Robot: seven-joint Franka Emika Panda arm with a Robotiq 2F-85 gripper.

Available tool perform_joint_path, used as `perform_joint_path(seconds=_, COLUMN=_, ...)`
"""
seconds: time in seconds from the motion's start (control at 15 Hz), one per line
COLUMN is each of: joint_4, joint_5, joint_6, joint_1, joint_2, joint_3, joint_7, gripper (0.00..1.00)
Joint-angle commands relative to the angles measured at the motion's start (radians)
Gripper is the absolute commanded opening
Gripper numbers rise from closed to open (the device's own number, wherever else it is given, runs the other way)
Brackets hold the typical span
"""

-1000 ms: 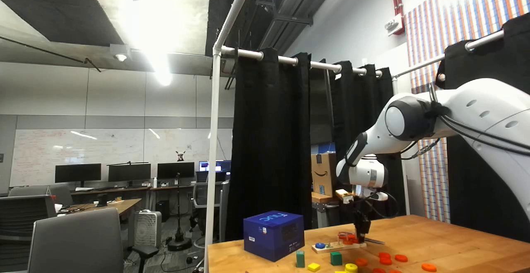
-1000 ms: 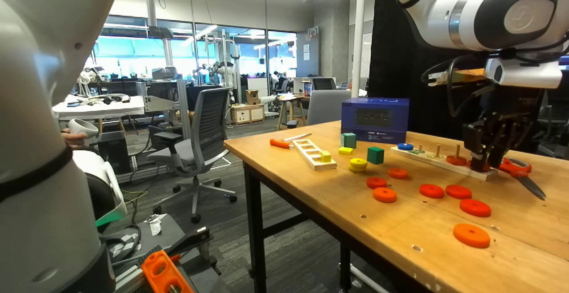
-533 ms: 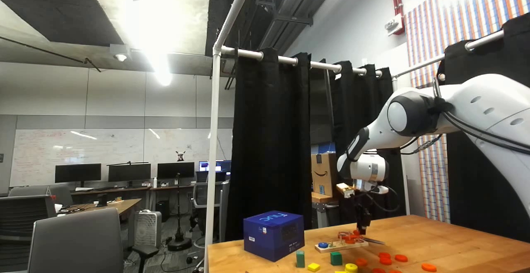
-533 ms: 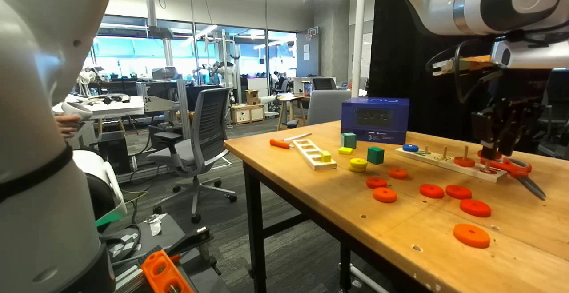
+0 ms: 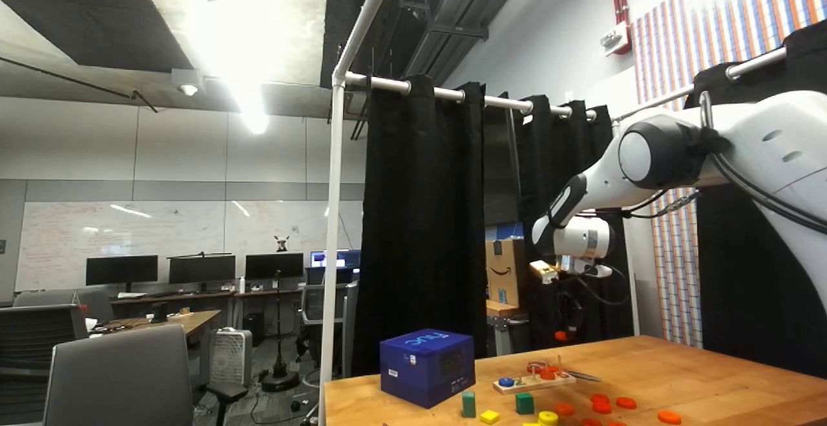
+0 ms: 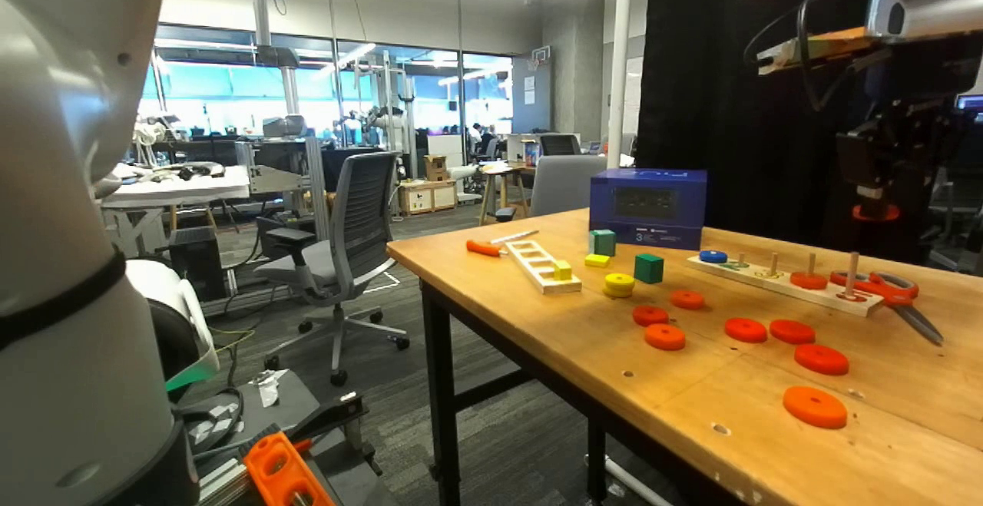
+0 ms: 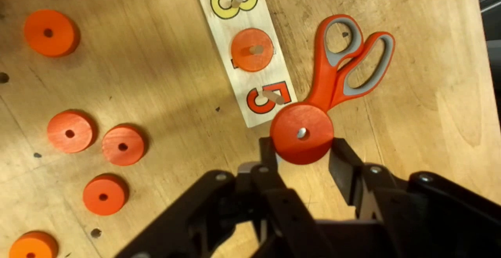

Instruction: Remove the right round orange block on the wooden board and put it on the table

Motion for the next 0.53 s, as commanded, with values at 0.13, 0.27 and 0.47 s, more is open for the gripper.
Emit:
perform_joint_path(seconds=0.13, joint_4=-0.202, joint_5=-0.023, joint_6=0.049, joint_1=-0.007, joint_2=-0.144, joint_3=-0.036, joint_7=0.010, gripper=0.17)
perform_joint_path(seconds=0.27, joint_4=-0.265, joint_5=-0.020, joint_6=0.067, joint_1=-0.018, joint_2=-0.168, joint_3=-0.049, joint_7=0.000, gripper=0.17)
perform_joint_path(seconds=0.47, joint_4=-0.340, joint_5=-0.008, joint_6=0.097, joint_1=-0.037, joint_2=-0.183, joint_3=-0.062, joint_7=-0.013, gripper=0.17)
